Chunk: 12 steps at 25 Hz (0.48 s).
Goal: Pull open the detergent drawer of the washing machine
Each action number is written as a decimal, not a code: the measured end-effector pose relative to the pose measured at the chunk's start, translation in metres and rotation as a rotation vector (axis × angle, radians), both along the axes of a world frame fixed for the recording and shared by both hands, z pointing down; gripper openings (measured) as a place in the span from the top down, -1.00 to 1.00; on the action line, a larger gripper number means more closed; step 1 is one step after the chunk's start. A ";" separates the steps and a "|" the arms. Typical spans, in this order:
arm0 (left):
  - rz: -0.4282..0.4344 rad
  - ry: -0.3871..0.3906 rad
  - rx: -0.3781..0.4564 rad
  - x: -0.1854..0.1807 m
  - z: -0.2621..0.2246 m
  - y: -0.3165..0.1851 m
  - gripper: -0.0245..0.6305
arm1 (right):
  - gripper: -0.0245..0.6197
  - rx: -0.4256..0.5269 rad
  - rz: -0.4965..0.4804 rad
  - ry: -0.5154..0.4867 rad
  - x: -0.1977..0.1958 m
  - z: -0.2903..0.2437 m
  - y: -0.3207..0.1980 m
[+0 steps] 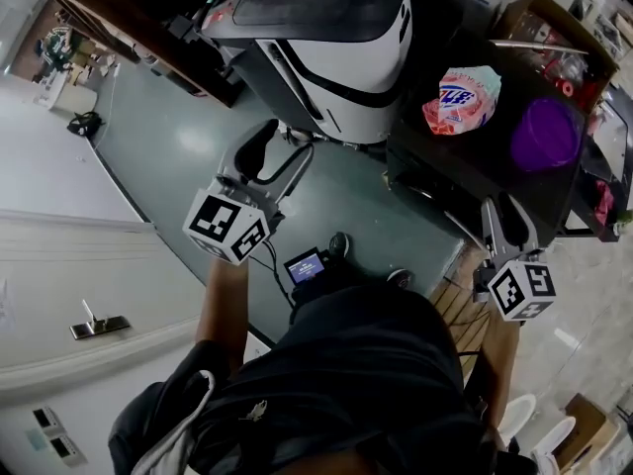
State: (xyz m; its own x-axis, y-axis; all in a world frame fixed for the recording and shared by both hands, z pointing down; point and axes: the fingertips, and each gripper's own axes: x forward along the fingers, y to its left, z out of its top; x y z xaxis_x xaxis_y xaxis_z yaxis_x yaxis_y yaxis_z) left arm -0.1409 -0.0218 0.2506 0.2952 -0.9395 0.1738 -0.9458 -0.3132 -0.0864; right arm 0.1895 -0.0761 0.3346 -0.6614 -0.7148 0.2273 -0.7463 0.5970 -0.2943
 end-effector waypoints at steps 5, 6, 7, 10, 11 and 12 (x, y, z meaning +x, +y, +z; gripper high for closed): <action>0.041 0.008 0.002 -0.019 0.000 -0.031 -0.03 | 0.58 -0.072 0.016 -0.030 -0.021 0.027 -0.012; 0.058 0.015 0.001 -0.024 0.002 -0.039 -0.03 | 0.57 -0.085 0.030 -0.039 -0.026 0.033 -0.015; 0.077 0.020 -0.001 -0.029 0.004 -0.047 -0.03 | 0.57 -0.100 0.049 -0.055 -0.030 0.040 -0.018; 0.131 0.025 -0.013 -0.049 0.009 -0.073 -0.03 | 0.54 -0.164 0.096 -0.165 -0.050 0.063 -0.028; 0.146 0.027 -0.018 -0.056 0.011 -0.081 -0.03 | 0.49 -0.182 0.100 -0.211 -0.058 0.071 -0.030; 0.160 0.030 -0.024 -0.064 0.012 -0.090 -0.03 | 0.45 -0.192 0.099 -0.255 -0.067 0.079 -0.031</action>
State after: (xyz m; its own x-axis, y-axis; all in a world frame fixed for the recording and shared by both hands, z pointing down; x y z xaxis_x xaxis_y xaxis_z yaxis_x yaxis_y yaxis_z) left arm -0.2044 -0.1121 0.2631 0.4462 -0.8758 0.1842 -0.8857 -0.4616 -0.0493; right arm 0.1225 -0.1072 0.4137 -0.6439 -0.7386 0.1999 -0.6855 0.4409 -0.5794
